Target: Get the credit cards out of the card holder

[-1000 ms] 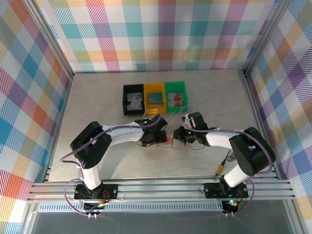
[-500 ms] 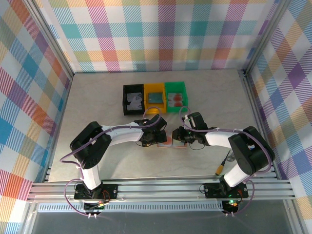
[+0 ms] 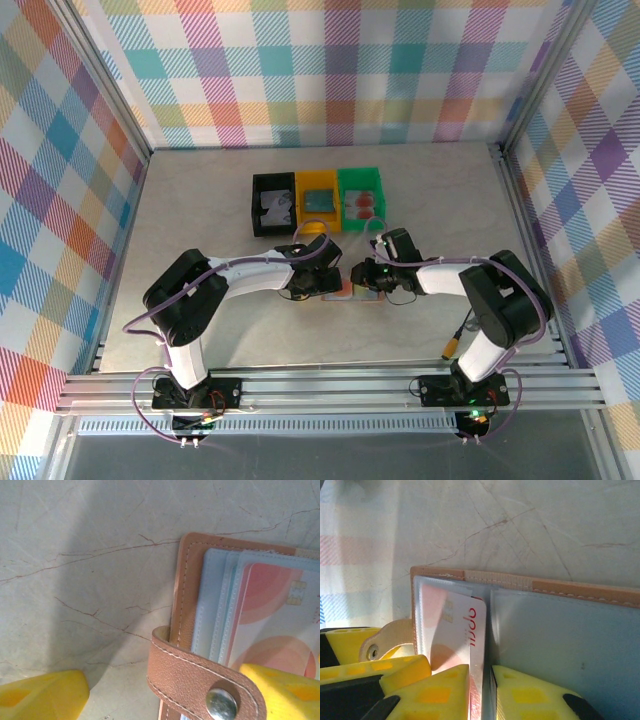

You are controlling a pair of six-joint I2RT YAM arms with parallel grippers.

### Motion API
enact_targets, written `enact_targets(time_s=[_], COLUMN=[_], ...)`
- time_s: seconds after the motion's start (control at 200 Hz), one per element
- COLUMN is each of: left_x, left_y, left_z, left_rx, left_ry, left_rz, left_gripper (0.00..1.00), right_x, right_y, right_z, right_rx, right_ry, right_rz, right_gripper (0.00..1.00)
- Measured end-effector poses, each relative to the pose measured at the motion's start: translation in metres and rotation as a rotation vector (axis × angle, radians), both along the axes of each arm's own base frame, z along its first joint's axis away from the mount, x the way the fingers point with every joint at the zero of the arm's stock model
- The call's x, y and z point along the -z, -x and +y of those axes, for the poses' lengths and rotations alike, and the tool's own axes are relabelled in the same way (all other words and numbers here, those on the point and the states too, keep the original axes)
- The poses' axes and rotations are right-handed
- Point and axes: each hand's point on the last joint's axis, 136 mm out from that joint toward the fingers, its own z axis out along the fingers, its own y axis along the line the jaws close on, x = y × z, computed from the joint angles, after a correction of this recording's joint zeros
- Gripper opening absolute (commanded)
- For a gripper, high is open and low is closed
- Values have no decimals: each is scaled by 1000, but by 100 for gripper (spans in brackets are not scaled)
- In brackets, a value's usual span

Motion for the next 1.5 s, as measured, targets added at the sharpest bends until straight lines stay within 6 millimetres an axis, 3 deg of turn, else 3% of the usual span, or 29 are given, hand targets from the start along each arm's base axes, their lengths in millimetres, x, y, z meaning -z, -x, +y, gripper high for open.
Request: enact_targets(time_s=[1.305, 1.5], left_x=[1, 1], left_y=[0, 0], left_z=[0, 0], left_rx=[13, 20], left_ry=[-7, -3], left_rz=[6, 12], left_gripper=[80, 80], right_x=[-4, -4], right_y=[1, 2], right_z=[11, 12], right_rx=[-31, -35], right_ry=[-110, -112], right_rz=[-49, -50], right_gripper=[10, 2])
